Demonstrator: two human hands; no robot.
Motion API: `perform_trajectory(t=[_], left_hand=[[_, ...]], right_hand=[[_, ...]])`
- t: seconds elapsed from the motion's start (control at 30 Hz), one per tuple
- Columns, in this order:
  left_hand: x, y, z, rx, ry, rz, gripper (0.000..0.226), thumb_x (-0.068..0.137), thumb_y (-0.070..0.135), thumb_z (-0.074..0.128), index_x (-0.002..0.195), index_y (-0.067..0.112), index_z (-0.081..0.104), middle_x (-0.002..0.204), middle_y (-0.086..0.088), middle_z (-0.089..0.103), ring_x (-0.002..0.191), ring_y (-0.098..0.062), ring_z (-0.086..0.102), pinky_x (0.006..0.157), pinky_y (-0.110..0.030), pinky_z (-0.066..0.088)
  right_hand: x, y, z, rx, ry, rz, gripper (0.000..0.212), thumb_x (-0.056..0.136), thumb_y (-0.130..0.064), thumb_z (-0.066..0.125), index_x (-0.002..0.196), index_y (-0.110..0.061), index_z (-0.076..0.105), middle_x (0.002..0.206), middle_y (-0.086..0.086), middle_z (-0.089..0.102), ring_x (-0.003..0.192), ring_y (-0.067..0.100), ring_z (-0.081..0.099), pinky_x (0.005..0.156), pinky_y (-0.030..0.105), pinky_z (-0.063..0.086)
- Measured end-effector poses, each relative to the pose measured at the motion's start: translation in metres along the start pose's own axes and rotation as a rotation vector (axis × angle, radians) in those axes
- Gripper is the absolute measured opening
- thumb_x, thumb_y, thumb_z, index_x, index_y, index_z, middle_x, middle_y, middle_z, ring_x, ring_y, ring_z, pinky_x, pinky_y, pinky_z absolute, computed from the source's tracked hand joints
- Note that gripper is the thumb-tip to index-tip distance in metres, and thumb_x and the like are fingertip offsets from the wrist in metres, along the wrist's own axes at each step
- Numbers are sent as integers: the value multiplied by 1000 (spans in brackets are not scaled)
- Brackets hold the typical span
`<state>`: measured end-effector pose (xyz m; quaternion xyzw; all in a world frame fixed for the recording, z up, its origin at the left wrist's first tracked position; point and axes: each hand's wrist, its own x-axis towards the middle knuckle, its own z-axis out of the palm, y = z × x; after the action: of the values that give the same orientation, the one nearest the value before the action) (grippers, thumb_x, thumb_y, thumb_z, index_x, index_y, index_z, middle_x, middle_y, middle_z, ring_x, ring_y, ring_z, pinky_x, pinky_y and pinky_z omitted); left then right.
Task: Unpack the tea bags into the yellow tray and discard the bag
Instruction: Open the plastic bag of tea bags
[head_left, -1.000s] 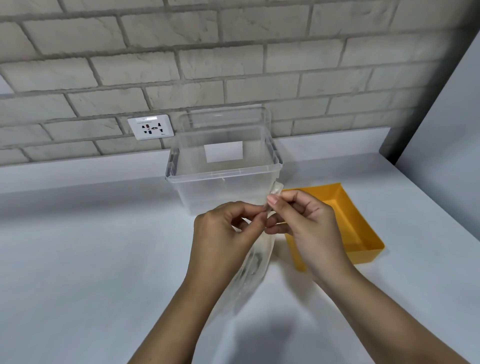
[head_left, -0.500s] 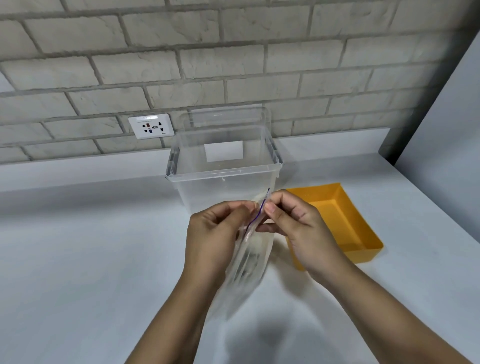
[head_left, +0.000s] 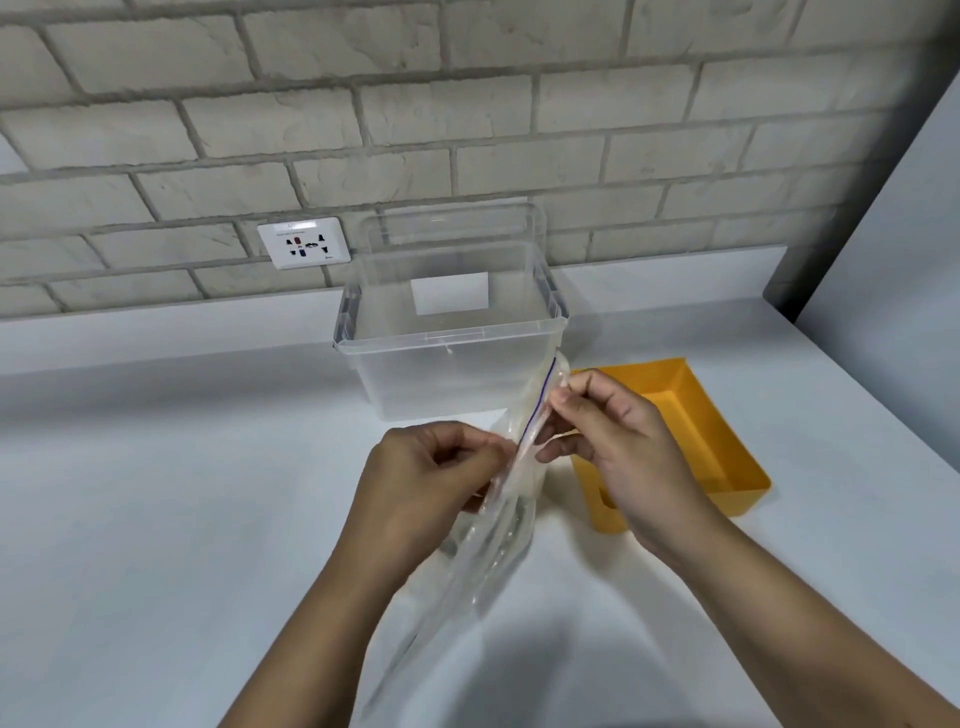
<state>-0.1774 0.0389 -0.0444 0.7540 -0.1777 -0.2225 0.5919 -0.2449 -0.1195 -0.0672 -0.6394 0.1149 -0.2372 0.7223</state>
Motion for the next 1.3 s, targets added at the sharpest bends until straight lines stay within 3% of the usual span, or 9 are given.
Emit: perform_trajectory(t=[0.17,0.4,0.53,0.63,0.73,0.83,1.0,1.2,1.3], left_hand=[[-3,-3,6,-40,47,-14,10,87,14,72,81,15,80,72,-1,76,63,-11,69,58,-16,51],[1,-6,7,-375,-21,-94,20,100,8,54,92,-2,68,78,-5,71,65,-12,67,63,-17,53],[1,-5,11,-321,43,-62,12,96,9,61,96,3,71,79,-7,74,67,-15,70,63,-20,54],[-3,-4,10,-282,29,-38,13,92,3,63,99,8,72,83,-4,73,70,-14,68,66,-20,54],[-8,-8,3,-183,-66,-59,18,91,3,64,103,13,72,92,-3,75,76,-16,70,67,-19,55],[-11,-10,-4,-102,-65,-92,10,93,15,65,94,10,74,78,-5,75,65,-14,68,60,-18,52],[-7,-13,-7,-286,10,-124,16,99,12,55,101,2,67,75,-2,71,64,-14,66,59,-20,53],[-14,-9,2,-379,6,-93,11,94,6,61,102,6,68,78,-9,73,68,-18,71,63,-23,57],[-14,-9,0,-481,-46,-144,20,90,-1,61,107,7,67,84,-12,73,71,-17,70,67,-23,58]], right_hand=[[-17,16,9,-172,-24,46,20,91,-16,65,77,-2,62,66,9,64,58,26,61,52,33,49],[-20,11,5,209,-89,177,24,96,-16,50,94,4,63,94,21,67,87,28,65,72,30,55],[-23,13,8,-36,-78,164,30,82,-26,67,86,4,65,85,17,66,80,22,63,61,31,56],[-23,9,10,-92,-41,125,21,83,-16,70,82,5,67,74,13,63,67,18,60,52,28,52],[-23,7,10,-36,-3,95,17,89,-8,64,86,9,65,75,17,65,69,19,62,59,28,55],[-24,7,11,19,-48,133,23,95,-9,55,95,13,60,83,20,67,75,21,66,72,32,58],[-26,8,17,357,-48,316,21,96,-14,48,101,4,58,88,14,71,76,23,70,70,34,60],[-33,9,23,-71,-82,228,30,78,-33,70,84,-5,60,77,9,65,69,22,63,62,33,53],[-35,12,23,-61,-69,179,22,88,-20,66,85,1,63,75,7,67,68,19,63,64,31,53]])
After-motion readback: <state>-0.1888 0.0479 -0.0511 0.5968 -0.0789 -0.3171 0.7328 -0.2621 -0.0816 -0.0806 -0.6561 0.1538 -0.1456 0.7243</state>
